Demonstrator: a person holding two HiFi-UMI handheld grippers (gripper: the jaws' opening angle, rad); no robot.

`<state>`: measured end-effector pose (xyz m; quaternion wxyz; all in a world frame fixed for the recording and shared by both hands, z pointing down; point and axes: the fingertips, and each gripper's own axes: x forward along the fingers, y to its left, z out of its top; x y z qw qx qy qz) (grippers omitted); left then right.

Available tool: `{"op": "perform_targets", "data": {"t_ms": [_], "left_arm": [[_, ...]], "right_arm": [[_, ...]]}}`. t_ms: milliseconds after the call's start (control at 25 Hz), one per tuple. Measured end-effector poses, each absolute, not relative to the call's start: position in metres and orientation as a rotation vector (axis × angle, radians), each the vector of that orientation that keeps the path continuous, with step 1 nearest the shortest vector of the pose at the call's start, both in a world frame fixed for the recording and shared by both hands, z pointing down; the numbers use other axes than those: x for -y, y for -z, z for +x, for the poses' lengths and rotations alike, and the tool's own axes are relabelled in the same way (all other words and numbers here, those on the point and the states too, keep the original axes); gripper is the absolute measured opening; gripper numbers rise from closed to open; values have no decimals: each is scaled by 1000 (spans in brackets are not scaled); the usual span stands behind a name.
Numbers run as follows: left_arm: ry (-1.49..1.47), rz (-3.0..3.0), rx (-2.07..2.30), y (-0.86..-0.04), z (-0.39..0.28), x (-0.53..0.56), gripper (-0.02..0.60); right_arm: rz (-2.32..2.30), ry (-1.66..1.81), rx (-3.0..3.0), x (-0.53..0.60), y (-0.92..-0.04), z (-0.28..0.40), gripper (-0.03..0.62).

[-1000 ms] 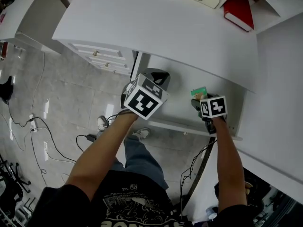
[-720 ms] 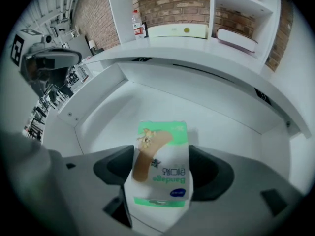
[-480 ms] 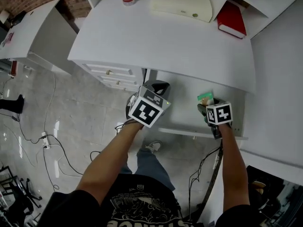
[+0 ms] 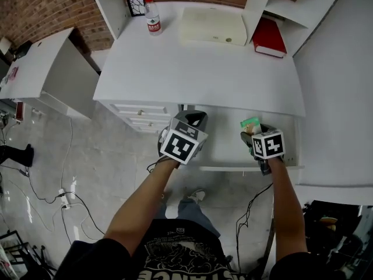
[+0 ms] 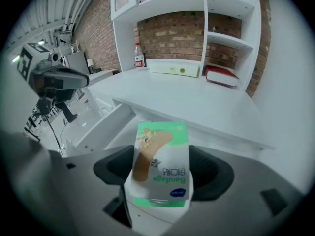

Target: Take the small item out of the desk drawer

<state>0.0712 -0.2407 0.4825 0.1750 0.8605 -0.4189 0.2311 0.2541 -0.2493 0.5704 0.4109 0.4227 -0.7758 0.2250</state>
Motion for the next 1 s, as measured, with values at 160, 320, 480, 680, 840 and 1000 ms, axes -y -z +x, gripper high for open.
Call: {"op": "perform_targets", "data": {"t_ms": [160, 320, 480, 680, 840, 1000], "left_arm": [[-642, 2460, 1193, -465, 60, 240, 2], [-627, 2476, 1205, -449, 45, 241, 2], [-601, 2481, 1231, -435, 23, 242, 2], [-572, 2495, 1261, -416, -7, 244, 2], [-554, 2521, 1269, -396, -30, 245, 2], [-530, 2548, 1303, -377, -55, 248, 2]], "right_arm": [[1126, -556, 1980, 248, -542, 242, 348], [1160, -534, 2040, 250, -512, 219, 348], [1219, -479, 2071, 254, -480, 198, 348], [1292, -437, 2125, 256, -441, 167, 348], [1351, -403, 2165, 255, -413, 142, 348], [1408, -376, 2210, 253, -393, 116, 348]]}}
